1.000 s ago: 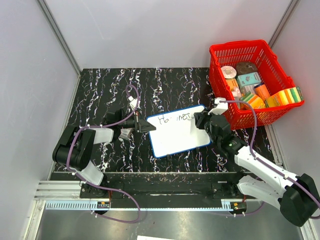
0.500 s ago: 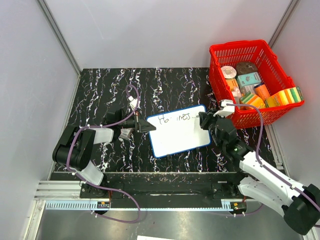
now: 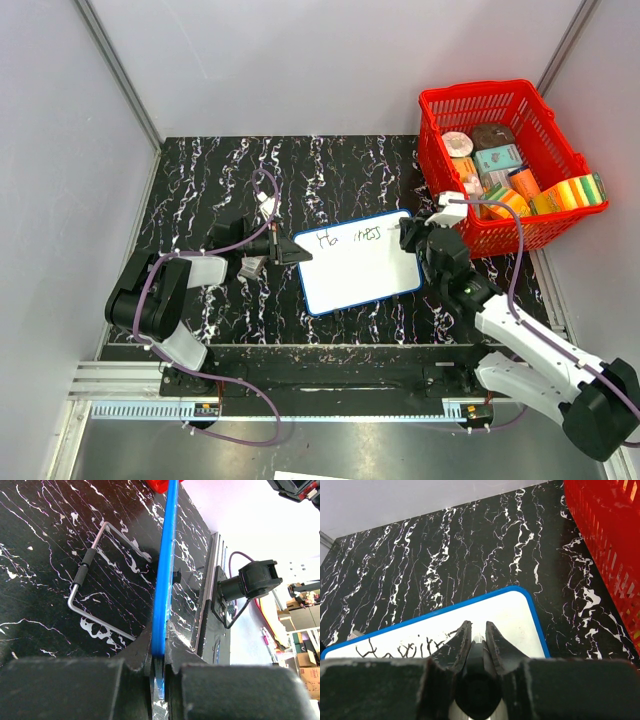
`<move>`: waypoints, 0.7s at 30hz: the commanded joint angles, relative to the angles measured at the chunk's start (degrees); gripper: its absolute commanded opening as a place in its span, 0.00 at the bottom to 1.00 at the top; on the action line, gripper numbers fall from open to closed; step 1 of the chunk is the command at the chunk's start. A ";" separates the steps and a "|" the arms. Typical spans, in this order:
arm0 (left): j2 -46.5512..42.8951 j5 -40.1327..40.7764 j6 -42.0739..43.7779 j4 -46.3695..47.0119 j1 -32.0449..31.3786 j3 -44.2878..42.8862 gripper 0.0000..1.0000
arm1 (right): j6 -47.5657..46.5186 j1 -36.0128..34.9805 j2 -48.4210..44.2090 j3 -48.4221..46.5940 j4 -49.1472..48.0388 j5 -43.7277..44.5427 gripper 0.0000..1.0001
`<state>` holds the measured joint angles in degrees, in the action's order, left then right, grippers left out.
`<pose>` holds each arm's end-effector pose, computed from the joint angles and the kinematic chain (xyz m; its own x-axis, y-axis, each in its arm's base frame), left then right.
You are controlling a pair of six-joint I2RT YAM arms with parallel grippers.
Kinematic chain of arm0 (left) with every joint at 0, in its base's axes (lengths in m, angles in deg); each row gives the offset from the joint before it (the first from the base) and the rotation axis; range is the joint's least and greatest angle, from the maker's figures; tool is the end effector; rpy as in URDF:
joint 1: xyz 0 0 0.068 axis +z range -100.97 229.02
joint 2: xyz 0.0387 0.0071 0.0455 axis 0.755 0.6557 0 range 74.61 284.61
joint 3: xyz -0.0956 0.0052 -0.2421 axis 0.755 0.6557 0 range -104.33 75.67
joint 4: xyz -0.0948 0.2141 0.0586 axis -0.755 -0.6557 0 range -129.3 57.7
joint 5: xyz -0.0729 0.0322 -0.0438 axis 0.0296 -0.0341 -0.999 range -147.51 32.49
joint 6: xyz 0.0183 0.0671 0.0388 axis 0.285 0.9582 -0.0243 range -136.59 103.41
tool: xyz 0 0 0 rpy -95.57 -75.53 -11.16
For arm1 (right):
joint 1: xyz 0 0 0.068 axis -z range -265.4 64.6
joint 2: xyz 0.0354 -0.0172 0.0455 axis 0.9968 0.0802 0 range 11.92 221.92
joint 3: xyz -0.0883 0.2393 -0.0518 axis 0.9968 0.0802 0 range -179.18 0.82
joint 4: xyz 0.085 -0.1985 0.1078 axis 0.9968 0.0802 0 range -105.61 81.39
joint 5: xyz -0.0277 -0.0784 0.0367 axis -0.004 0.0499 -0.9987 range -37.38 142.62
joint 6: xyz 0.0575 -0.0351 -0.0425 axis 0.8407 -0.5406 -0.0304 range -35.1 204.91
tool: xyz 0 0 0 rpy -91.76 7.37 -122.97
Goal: Write a sentence on the whiteboard
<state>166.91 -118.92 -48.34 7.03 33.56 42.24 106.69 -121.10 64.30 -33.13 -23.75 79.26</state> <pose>0.2708 -0.1374 0.1685 -0.7609 -0.0508 -0.6469 0.6172 0.2513 -0.7456 0.2054 0.1097 0.2745 -0.1954 0.2681 -0.9434 -0.0979 0.9518 0.2908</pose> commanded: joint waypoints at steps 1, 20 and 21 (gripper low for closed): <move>-0.27 5.07 6.96 -1.89 -0.44 -0.41 0.00 | -1.04 0.63 1.23 -2.78 -3.11 2.55 0.00; -0.18 4.98 6.96 -1.80 -0.44 -0.32 0.00 | -0.07 1.25 3.52 -1.20 -4.34 2.20 0.00; -0.27 4.98 6.96 -1.80 -0.44 -0.32 0.00 | 0.10 1.25 3.52 -1.03 -4.08 2.11 0.00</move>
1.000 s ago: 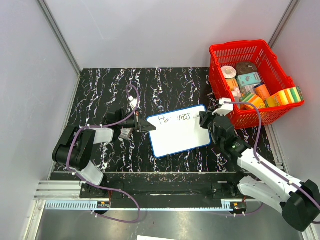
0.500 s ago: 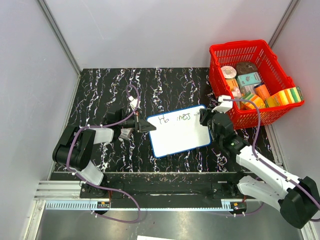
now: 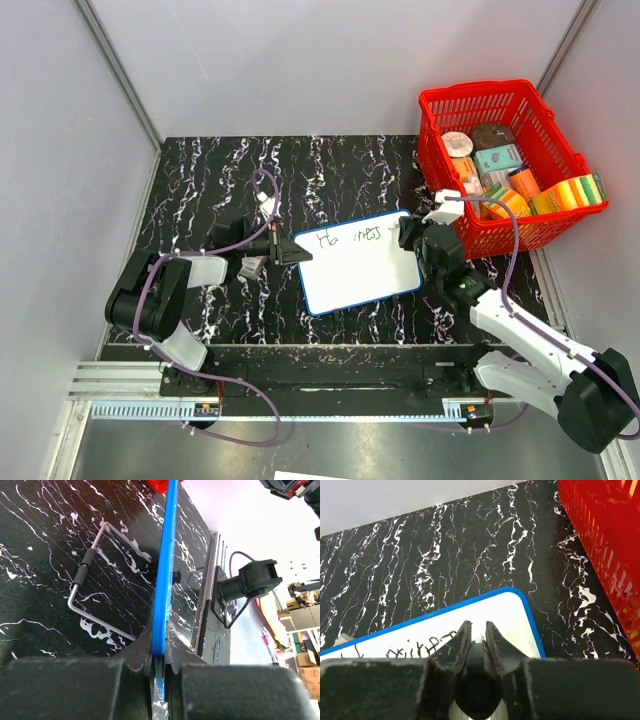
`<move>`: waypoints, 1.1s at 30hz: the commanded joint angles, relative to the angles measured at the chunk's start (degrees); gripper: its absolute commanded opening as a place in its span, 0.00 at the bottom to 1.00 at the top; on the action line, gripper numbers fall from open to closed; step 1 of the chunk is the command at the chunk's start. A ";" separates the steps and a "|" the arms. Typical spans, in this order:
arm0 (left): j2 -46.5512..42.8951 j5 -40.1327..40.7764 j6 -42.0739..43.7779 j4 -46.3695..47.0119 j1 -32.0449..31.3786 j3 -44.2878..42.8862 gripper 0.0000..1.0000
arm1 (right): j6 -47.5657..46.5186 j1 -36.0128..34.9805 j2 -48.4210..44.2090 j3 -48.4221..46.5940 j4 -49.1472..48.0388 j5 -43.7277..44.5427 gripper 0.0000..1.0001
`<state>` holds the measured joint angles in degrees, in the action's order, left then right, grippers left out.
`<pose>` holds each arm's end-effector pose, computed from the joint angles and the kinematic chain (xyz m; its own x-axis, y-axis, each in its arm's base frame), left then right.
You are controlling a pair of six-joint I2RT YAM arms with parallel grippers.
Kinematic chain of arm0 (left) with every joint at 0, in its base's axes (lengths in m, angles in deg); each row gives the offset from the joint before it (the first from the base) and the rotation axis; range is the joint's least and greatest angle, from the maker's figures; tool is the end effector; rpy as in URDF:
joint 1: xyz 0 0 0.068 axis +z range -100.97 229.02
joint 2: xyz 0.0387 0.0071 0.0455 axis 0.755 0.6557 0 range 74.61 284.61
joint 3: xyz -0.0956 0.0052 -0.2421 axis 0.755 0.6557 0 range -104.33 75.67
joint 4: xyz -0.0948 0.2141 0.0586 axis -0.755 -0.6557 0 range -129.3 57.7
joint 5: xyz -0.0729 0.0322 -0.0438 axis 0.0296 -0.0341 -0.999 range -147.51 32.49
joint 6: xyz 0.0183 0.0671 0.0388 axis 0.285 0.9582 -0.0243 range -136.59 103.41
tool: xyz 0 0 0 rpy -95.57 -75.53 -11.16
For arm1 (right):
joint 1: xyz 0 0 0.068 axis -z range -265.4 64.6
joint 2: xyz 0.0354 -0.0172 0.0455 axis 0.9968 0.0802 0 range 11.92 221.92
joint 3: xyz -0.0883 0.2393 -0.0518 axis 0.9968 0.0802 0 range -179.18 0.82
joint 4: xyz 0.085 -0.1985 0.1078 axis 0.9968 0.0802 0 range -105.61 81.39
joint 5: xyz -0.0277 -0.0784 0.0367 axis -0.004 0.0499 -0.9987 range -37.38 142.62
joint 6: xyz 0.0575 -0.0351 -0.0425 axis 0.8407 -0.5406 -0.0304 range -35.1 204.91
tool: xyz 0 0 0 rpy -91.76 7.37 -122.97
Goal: Write a sentence on the whiteboard
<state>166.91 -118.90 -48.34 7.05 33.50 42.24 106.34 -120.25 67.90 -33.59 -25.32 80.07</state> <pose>0.2707 -0.1377 0.1685 -0.7607 -0.0502 -0.6472 0.6176 0.2508 -0.7454 0.2162 0.1120 0.2675 -0.2071 0.2510 -0.9456 -0.0659 0.9608 0.2694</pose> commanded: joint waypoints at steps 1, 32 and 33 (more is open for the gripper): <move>-0.27 4.96 6.96 -1.82 -0.38 -0.32 0.00 | 0.54 0.48 -0.26 -0.39 -2.33 1.04 0.00; -0.36 5.14 7.23 -2.17 -0.38 -0.32 0.00 | 1.86 0.40 -4.74 1.46 2.25 -2.22 0.00; -0.44 5.22 7.14 -2.09 -0.38 -0.32 0.00 | 1.69 0.40 -5.01 1.28 1.98 -2.22 0.00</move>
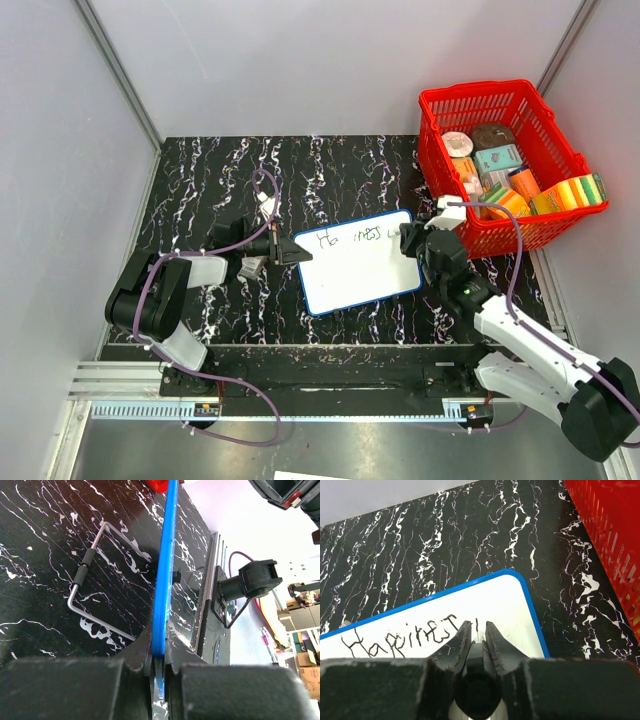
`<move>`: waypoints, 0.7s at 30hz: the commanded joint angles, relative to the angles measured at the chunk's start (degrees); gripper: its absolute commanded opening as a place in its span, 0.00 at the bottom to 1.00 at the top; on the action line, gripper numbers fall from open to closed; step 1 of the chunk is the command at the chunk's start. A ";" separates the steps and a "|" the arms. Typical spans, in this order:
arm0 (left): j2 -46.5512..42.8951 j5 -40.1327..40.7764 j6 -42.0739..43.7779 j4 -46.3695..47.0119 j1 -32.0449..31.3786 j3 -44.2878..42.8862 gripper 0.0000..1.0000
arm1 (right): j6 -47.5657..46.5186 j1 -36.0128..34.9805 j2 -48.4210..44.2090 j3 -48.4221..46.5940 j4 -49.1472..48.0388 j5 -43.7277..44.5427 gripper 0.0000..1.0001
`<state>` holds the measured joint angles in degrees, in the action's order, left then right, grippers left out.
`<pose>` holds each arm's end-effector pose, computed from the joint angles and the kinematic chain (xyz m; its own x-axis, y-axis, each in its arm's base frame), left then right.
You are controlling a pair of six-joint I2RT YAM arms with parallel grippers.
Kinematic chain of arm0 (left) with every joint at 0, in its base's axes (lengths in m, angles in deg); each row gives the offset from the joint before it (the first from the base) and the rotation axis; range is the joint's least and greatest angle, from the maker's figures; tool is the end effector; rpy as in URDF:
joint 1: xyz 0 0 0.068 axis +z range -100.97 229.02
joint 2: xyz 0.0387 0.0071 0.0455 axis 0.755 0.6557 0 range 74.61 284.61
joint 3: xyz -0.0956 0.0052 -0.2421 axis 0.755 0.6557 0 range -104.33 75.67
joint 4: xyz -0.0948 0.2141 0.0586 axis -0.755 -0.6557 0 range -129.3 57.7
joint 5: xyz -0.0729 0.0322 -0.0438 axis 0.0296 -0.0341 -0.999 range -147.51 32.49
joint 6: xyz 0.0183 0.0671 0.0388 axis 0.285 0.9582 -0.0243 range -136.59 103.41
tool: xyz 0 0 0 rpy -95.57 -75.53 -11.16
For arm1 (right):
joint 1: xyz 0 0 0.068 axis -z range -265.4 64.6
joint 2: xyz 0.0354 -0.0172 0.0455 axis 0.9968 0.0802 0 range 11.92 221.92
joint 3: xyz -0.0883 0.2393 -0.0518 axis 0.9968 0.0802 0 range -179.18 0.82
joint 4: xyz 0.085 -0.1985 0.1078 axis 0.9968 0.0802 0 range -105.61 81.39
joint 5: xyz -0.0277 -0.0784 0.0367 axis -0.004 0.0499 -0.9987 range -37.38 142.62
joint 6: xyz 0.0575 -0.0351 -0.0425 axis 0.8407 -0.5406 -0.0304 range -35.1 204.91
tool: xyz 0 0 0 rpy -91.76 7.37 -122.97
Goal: Write a sentence on the whiteboard
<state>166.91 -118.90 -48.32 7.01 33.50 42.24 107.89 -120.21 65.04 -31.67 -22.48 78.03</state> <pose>0.2707 -0.1377 0.1684 -0.7609 -0.0500 -0.6470 0.6174 0.2510 -0.7455 0.2070 0.1080 0.2594 -0.2476 0.2575 -0.9340 -0.0835 0.9548 0.2853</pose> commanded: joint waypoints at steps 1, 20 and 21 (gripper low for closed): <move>-0.45 5.14 7.12 -2.13 -0.38 -0.32 0.00 | 0.05 0.35 -2.41 -0.99 -1.12 -0.18 0.00; -0.53 5.05 7.29 -2.22 -0.38 -0.32 0.00 | -2.24 0.35 3.04 -6.80 -4.64 3.07 0.00; -0.45 5.05 7.29 -2.13 -0.38 -0.32 0.00 | -2.33 0.35 3.21 -6.80 -4.55 3.24 0.00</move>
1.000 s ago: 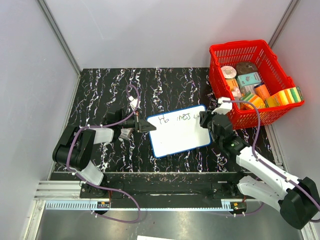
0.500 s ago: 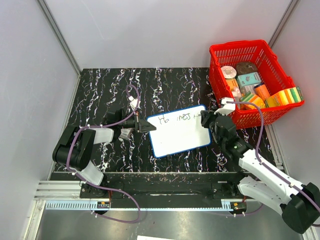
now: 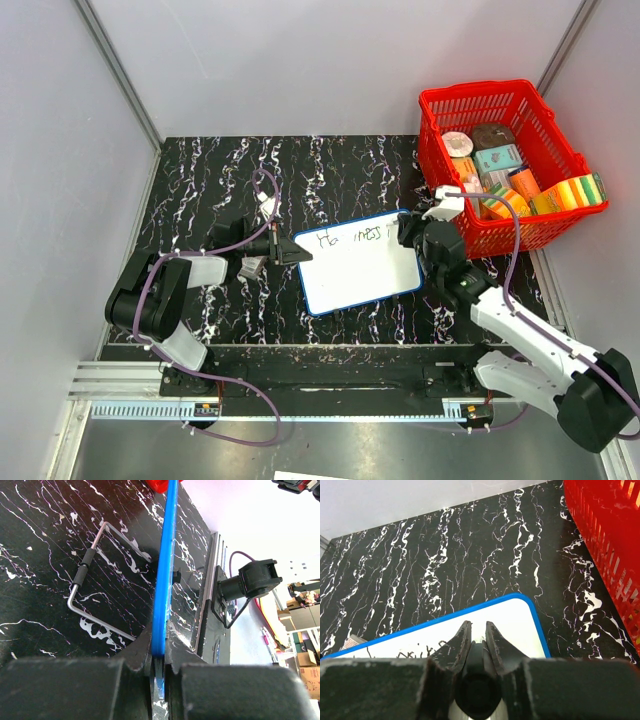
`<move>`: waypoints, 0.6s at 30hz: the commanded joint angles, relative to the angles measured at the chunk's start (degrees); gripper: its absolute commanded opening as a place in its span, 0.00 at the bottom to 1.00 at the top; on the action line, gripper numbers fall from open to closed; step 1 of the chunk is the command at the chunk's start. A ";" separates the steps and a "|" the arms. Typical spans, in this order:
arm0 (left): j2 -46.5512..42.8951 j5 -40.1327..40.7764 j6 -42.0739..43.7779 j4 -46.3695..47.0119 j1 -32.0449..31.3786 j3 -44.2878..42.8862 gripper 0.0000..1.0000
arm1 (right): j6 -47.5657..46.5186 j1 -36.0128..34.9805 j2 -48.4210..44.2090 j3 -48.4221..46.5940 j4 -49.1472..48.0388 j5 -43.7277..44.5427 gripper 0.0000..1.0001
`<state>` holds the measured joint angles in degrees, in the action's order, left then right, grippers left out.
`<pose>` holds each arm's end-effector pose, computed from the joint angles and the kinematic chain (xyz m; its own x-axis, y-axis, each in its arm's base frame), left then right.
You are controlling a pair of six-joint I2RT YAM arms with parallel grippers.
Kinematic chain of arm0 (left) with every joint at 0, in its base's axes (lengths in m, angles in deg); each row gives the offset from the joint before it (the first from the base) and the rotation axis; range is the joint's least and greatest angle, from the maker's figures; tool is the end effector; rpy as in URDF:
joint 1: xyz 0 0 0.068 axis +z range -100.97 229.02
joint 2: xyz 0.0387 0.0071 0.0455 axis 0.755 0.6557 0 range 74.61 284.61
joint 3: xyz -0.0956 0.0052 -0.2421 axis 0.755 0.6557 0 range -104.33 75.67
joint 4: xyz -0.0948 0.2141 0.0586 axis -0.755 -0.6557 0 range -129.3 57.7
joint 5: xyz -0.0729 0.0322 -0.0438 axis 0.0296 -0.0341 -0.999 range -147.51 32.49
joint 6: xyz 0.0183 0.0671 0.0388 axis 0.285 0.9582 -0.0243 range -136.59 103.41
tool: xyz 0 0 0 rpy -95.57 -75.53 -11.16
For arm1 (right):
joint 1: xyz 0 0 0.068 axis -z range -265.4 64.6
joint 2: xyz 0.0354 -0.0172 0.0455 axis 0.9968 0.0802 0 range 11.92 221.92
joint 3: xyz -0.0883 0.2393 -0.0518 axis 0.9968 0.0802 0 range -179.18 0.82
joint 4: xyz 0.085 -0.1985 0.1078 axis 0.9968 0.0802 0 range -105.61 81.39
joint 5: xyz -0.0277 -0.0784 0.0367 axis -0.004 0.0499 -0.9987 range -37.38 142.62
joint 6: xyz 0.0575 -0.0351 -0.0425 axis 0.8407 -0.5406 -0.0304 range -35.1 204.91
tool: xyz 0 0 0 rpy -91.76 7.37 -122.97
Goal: Write a sentence on the whiteboard
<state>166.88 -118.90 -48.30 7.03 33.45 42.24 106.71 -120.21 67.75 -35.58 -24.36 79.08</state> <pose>0.2705 -0.1379 0.1686 -0.7602 -0.0494 -0.6478 0.6185 0.2503 -0.7448 0.2168 0.1134 0.2784 -0.1976 0.2676 -0.9430 -0.0843 0.9538 0.2883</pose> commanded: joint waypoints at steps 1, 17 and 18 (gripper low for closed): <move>-0.42 5.05 7.27 -2.24 -0.34 -0.32 0.00 | -1.15 0.35 0.50 -2.62 -2.76 2.28 0.00; -0.51 5.05 7.36 -2.24 -0.34 -0.32 0.00 | -0.97 0.62 2.88 -1.30 -3.29 3.51 0.00; -0.42 5.05 7.36 -2.15 -0.25 -0.32 0.00 | -0.89 0.62 2.88 -1.22 -3.11 3.60 0.00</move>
<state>166.88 -118.90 -48.34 6.81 33.45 42.24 106.10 -120.10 70.04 -35.58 -25.02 80.66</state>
